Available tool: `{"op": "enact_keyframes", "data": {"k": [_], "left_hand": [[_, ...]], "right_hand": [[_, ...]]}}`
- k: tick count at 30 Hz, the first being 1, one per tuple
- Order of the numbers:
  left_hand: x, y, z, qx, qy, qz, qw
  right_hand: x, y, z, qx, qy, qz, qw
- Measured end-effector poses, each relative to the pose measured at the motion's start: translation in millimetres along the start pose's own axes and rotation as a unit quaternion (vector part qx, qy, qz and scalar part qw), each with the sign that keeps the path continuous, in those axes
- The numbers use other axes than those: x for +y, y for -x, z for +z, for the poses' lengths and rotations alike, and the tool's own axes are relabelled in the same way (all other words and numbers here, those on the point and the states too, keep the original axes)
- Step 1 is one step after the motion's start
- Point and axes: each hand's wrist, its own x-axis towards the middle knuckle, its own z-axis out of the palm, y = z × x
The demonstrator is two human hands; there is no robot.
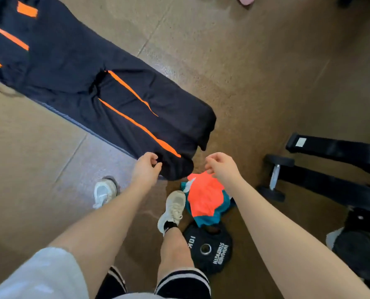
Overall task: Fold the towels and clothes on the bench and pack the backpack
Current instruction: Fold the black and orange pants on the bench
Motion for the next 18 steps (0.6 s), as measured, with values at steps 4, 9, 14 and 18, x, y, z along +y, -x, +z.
{"op": "enact_keyframes", "data": {"k": [4, 9, 14, 18], "left_hand": [[-8.7, 11.9, 47.8, 0.081, 0.054, -0.046, 0.994], [-7.8, 0.6, 78.9, 0.235, 0.127, -0.112, 0.957], [-10.7, -19.8, 98.9, 0.246, 0.216, -0.274, 0.904], [-13.4, -25.4, 110.9, 0.238, 0.340, -0.278, 0.866]], "right_hand": [[19.5, -31.9, -10.9, 0.003, 0.024, -0.037, 0.999], [8.7, -90.9, -14.3, 0.031, 0.068, -0.134, 0.988], [-10.1, -145.6, -11.0, 0.062, 0.157, -0.192, 0.967], [-21.9, -164.3, -8.7, 0.083, 0.160, -0.190, 0.965]]}}
